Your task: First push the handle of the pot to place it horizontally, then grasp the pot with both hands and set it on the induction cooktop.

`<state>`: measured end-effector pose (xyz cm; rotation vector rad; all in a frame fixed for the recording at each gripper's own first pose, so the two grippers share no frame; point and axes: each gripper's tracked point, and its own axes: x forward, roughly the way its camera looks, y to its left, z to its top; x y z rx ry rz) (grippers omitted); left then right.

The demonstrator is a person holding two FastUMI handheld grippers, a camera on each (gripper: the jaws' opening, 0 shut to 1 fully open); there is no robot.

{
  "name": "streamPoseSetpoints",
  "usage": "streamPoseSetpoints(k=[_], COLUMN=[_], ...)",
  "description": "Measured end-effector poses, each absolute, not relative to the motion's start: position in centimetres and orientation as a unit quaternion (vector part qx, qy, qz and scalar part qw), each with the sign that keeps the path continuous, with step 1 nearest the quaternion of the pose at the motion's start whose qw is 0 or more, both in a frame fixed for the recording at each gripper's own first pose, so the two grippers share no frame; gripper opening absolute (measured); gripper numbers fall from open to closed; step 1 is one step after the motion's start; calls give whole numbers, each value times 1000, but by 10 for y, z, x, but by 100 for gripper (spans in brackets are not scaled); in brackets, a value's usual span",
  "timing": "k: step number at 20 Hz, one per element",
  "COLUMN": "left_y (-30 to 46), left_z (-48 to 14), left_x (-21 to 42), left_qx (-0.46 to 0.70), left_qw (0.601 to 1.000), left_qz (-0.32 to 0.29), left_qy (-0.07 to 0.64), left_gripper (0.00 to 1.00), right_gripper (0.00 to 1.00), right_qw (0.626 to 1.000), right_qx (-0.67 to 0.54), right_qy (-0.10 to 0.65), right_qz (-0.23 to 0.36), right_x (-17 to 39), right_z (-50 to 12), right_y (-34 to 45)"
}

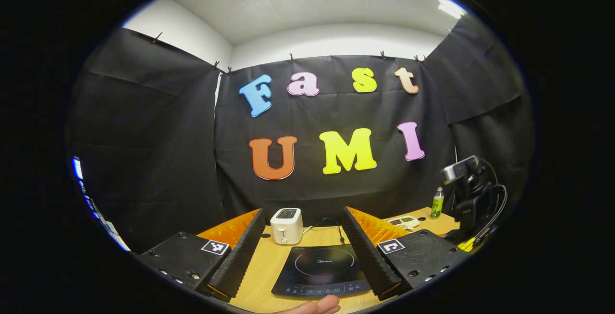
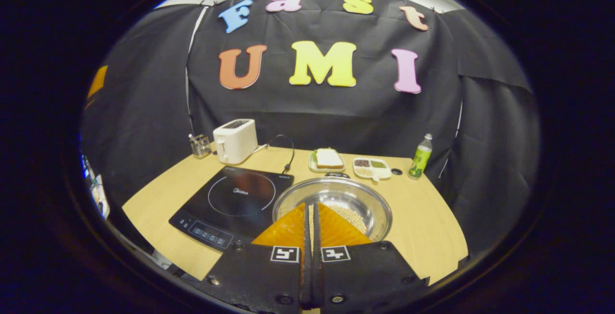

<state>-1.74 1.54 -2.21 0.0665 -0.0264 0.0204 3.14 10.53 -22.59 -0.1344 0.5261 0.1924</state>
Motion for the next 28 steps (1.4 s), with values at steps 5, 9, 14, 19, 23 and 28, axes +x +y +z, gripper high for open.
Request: streamPoseSetpoints(k=[5,9,14,19,23,28], left_y=[27,36,33,26,25,23], left_z=[-36,-43,-48,-51,-49,-44], left_x=[-16,-13,-14,-15,-15,-18], left_qx=[37,32,37,41,43,34], left_qw=[999,999,999,999,999,999], left_qz=[21,26,22,16,19,18], left_qy=[-1,2,2,4,2,-7], left_gripper=[96,96,96,96,96,96], right_gripper=[4,4,4,0,4,4], right_qw=[927,907,886,886,884,883], right_qx=[-57,-47,-23,-8,-27,-36], right_qy=[349,397,447,450,452,457], right_qz=[126,133,119,111,118,103], right_x=[14,7,2,7,2,5], right_z=[-298,-338,-374,-383,-389,-395], right_y=[134,139,126,112,103,78])
